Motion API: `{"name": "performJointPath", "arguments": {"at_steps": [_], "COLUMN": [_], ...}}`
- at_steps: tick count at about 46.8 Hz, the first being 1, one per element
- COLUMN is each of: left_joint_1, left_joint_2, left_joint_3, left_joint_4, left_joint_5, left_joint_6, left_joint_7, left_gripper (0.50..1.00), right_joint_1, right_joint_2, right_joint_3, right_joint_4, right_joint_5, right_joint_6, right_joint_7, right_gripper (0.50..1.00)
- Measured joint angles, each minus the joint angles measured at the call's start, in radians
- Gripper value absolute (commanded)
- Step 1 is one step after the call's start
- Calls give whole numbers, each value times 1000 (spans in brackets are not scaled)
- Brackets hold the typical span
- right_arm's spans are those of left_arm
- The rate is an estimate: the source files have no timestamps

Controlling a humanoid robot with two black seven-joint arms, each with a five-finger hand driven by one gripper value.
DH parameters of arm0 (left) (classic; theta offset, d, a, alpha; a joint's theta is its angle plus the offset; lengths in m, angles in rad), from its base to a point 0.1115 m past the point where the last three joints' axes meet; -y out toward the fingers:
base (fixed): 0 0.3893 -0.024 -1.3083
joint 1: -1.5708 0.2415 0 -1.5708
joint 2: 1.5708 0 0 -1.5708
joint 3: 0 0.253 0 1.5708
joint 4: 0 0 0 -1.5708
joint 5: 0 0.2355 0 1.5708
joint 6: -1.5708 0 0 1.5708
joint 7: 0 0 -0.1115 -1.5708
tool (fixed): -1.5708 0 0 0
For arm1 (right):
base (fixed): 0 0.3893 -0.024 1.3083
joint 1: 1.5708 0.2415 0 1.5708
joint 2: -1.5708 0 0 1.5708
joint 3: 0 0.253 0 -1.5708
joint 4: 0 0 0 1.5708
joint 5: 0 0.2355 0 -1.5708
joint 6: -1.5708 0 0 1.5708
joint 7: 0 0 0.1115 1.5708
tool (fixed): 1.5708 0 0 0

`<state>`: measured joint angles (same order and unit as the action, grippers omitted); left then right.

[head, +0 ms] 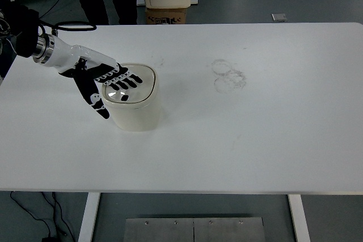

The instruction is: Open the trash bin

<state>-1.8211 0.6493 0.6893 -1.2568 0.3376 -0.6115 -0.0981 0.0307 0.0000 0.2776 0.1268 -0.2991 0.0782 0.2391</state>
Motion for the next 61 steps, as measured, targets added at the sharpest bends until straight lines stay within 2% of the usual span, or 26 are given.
{"name": "performJointPath", "arguments": {"at_steps": [61], "left_joint_1": [-1], "left_joint_2": [-11], "left_joint_3": [-6], "left_joint_4": [-2], "left_joint_5": [-11], "left_joint_6": [1], "left_joint_7": [0], "left_gripper": [1000], "right_joint_1": [0], "right_joint_2": [0], "right_joint_3": [0], "right_joint_4": [0], "right_joint_5": [0], "right_joint_6": [0], "right_joint_7": [0], "right_gripper": [991]}}
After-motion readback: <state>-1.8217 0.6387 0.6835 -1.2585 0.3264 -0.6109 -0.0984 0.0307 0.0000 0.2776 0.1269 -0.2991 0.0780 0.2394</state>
